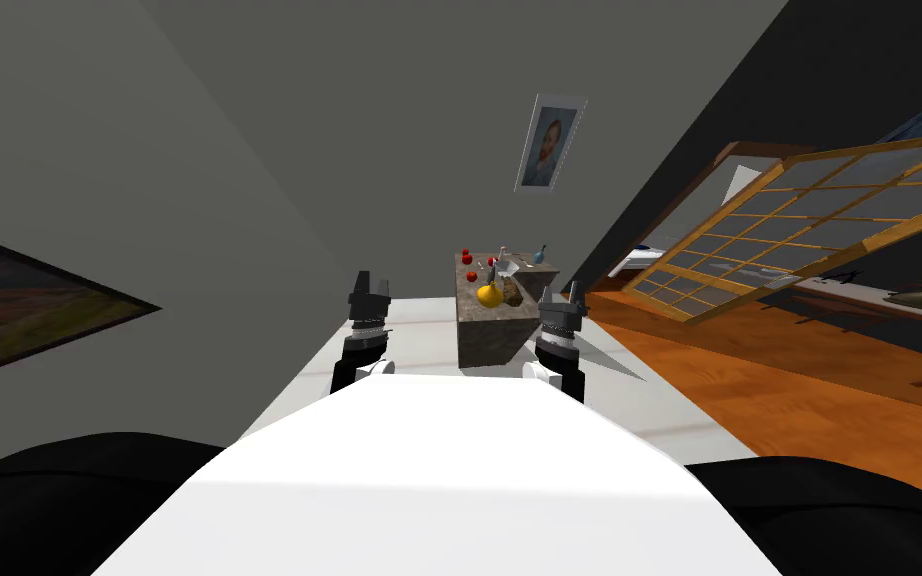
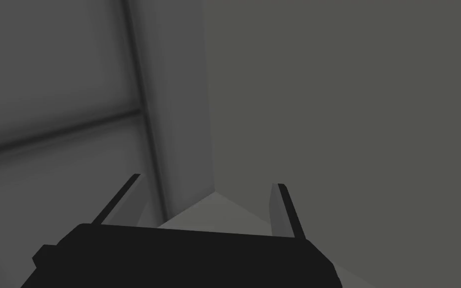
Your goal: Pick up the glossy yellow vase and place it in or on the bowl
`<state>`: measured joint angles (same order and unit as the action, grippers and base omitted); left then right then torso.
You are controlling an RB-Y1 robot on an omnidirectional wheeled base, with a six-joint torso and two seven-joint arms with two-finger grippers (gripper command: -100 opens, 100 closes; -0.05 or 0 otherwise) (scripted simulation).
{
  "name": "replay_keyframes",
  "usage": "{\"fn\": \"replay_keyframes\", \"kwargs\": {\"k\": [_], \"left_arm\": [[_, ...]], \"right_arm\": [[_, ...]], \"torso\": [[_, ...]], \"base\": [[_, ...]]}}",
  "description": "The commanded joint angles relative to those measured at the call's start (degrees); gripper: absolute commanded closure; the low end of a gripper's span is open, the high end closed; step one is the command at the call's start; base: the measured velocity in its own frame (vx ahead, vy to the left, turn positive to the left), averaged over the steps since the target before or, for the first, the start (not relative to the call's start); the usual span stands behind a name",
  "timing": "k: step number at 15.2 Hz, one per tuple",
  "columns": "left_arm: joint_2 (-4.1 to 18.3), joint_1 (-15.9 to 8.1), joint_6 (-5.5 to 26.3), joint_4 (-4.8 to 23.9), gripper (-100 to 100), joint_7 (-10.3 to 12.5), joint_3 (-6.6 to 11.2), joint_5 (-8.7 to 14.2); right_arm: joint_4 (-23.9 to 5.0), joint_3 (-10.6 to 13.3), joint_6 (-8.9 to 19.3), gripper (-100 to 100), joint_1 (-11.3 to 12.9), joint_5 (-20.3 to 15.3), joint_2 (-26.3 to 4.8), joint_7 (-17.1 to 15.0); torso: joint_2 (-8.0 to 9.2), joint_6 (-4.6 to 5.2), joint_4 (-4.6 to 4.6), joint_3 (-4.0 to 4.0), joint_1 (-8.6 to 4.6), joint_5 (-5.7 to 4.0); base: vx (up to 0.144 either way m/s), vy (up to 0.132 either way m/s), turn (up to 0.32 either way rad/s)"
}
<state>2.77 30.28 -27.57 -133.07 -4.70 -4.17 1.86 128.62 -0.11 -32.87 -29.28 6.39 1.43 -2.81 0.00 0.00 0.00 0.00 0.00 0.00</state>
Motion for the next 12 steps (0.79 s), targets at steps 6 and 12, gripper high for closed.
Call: {"fn": "replay_keyframes", "kwargs": {"k": [6,12], "left_arm": [[-0.01,0.00,0.00,0.00,0,0.00,-0.01,0.00],[-0.01,-0.01,0.00,0.00,0,0.00,-0.02,0.00]], "right_arm": [[-2.49,1.64,-3.54,-100,4.49,-3.62,-7.63,1.20],[-5.71,3.84,-8.11,-100,10.28,-8.35,-13.23,2.81]], "torso": [[-0.03,-0.02,0.00,-0.01,0.25,0.05],[-0.04,-0.05,-0.01,-0.02,0.53,0.11]], "base": [[0.002,0.055,0.052],[0.001,0.115,0.092]]}}
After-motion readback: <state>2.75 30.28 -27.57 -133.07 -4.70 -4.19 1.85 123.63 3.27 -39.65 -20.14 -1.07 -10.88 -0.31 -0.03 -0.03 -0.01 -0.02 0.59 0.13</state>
